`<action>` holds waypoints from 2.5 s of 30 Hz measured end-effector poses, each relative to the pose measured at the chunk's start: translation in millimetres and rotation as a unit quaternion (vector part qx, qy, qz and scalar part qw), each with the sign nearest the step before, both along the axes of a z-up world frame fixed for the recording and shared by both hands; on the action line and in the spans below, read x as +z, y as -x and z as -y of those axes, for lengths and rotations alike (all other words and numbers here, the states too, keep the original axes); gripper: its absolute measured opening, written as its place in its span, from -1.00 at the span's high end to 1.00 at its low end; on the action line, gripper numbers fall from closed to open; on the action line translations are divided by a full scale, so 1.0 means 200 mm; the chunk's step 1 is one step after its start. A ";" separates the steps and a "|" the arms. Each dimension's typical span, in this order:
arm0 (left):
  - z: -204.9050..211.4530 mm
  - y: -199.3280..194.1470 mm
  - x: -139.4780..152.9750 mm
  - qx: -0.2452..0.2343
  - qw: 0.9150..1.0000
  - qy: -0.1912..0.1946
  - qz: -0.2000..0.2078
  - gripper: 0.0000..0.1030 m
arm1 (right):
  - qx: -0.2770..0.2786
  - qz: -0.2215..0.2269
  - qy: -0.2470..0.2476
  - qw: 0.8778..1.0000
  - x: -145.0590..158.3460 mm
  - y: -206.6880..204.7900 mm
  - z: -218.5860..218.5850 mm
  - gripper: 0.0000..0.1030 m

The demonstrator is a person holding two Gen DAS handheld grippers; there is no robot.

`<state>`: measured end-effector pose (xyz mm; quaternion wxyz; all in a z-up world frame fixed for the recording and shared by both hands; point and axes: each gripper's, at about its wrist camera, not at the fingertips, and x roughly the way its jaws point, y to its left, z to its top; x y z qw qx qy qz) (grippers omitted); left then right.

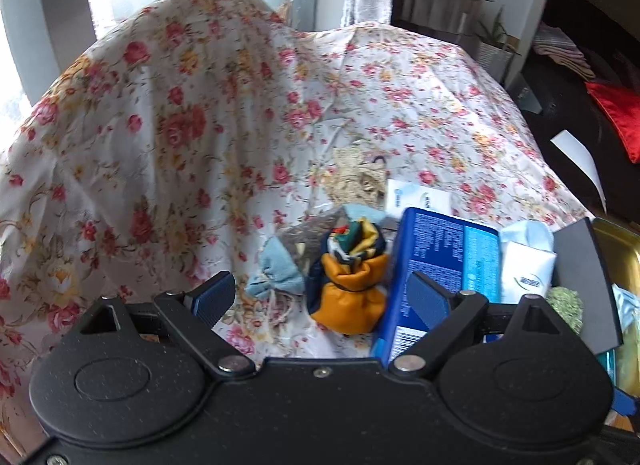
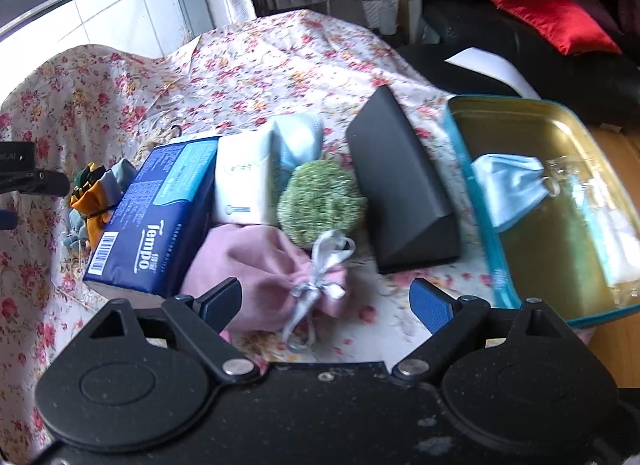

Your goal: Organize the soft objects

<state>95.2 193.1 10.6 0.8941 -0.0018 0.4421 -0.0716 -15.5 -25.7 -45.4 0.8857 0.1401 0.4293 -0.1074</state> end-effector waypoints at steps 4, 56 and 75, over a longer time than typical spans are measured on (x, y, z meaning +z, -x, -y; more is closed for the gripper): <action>0.05 0.02 0.00 -0.018 1.000 0.001 -0.002 -0.74 | 0.005 -0.012 -0.015 1.000 -0.05 -0.06 -0.01 -0.77; 0.18 -0.02 0.02 -0.036 0.999 -0.010 -0.002 -0.75 | -0.031 0.016 -0.042 0.998 -0.02 0.05 0.08 0.08; 0.33 0.04 0.02 -0.076 0.997 -0.019 -0.003 -0.75 | -0.015 0.001 -0.117 0.993 -0.02 0.08 0.16 0.74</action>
